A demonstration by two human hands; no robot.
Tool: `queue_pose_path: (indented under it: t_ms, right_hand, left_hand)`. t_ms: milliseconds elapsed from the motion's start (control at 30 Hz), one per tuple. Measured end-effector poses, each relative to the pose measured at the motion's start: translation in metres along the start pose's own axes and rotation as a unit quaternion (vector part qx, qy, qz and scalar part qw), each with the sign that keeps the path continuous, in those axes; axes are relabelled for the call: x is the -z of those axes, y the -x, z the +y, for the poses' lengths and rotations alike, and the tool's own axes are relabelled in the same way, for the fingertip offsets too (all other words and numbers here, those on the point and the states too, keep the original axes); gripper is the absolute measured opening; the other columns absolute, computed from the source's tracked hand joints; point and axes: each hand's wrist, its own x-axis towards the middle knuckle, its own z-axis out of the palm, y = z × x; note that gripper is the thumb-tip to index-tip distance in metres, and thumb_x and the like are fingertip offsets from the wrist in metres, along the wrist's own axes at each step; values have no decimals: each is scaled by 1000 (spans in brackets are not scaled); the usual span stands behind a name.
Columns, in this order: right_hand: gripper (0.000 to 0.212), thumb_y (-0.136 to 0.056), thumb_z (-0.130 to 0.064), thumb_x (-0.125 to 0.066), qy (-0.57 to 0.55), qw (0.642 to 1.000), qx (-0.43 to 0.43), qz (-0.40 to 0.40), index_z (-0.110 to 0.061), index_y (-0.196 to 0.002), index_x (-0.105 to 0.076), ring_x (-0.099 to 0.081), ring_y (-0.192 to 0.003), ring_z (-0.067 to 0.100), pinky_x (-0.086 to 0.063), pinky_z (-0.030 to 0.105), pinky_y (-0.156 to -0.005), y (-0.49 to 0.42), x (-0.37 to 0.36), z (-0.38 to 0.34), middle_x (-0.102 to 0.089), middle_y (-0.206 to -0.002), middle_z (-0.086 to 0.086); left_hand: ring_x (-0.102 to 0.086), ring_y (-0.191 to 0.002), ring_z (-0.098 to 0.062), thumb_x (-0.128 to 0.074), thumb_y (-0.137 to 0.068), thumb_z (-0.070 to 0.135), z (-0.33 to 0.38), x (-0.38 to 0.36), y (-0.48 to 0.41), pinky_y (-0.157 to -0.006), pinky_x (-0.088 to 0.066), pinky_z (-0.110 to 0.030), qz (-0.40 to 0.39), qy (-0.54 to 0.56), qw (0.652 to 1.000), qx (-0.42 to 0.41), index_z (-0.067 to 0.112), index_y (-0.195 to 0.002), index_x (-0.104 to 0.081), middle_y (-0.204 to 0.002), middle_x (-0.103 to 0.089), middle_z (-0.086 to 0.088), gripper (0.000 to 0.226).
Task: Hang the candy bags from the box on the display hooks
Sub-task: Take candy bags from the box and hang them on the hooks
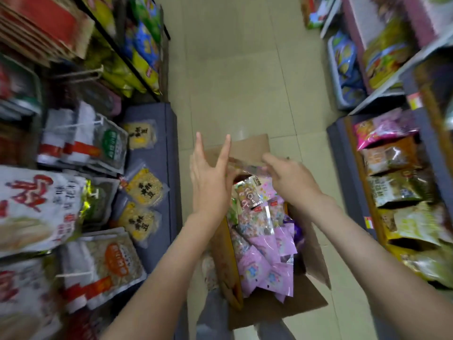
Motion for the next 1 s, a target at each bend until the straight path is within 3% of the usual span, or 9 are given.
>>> queue_pose_path:
  t_ms: [100, 167, 300, 433, 500, 600, 767, 867, 1000]
  right_hand:
    - [22, -93, -16, -47, 8, 998, 51, 21, -14, -114, -54, -59, -96, 40, -46, 41, -75, 23, 71, -45, -64, -111, 16]
    - [23, -94, -15, -47, -2, 996, 79, 41, -12, -115, -55, -59, -99, 37, -47, 39, -76, 40, 110, -77, -66, -113, 11]
    - [15, -95, -16, -48, 19, 988, 132, 72, -15, -108, -56, -57, -98, 34, -29, 32, -63, 63, 167, -134, -66, -108, 9]
    - [23, -85, -6, -53, 80, 954, 265, 115, -16, -101, -67, -59, -93, 30, -21, 32, -87, 81, 202, -195, -65, -84, 12]
    - [24, -75, -4, -58, 100, 928, 315, 171, -18, -91, -70, -60, -90, 26, -13, 33, -94, 87, 214, -229, -64, -74, 4]
    - [12, -89, -23, -56, 95, 917, 345, 176, -25, -96, -66, -47, -106, 14, -2, 32, -101, 98, 230, -284, -51, -77, -15]
    - [6, -88, -37, -59, -8, 909, 397, 127, -33, -88, -64, -36, -103, 5, -6, 35, -102, 115, 247, -370, -49, -76, -21]
    - [9, -89, -36, -60, -31, 899, 431, 70, -41, -82, -56, -32, -101, 4, -12, 37, -100, 122, 252, -417, -54, -84, -16]
    - [10, -88, -37, -61, -69, 876, 474, 65, -42, -80, -59, -38, -107, 8, -16, 33, -88, 130, 257, -472, -50, -79, -22]
  left_hand:
    - [-30, -137, -40, -57, -86, 35, 38, 70, -8, -109, -13, -60, 71, -87, 991, -75, 24, -124, -59, -144, -40, -23, 40]
    - [-52, -122, -31, -47, -86, 38, 62, 114, -6, -107, -14, -61, 102, -143, 978, -108, 21, -97, -69, -111, -66, -7, 30]
    - [-64, -68, -25, -45, -84, 28, 97, 203, 3, -90, -24, -40, 126, -146, 975, -109, 19, -68, -59, -61, -60, 0, 23]
    - [-62, -72, -30, -54, -90, 25, 112, 278, 21, -68, -45, -42, 52, -49, 997, -12, 10, -72, -55, -67, -64, -6, 23]
    - [-61, -74, -27, -55, -93, 28, 118, 315, 32, -63, -46, -40, 69, -36, 997, 24, 10, -77, -58, -70, -65, -5, 24]
    - [-58, -72, -25, -55, -94, 28, 127, 371, 50, -59, -37, -35, 128, -33, 990, 39, 14, -75, -56, -69, -65, -4, 23]
    - [-60, -78, -21, -54, -94, 29, 125, 454, 79, -66, -43, -33, 204, -33, 975, 81, 17, -84, -65, -78, -69, -1, 19]
    - [-60, -73, -19, -56, -92, 32, 118, 493, 98, -64, -43, -31, 248, -36, 962, 109, 27, -72, -56, -68, -64, 5, 21]
    - [-62, -73, -22, -58, -90, 34, 112, 539, 115, -68, -49, -35, 310, -44, 941, 128, 19, -76, -65, -69, -68, 1, 22]
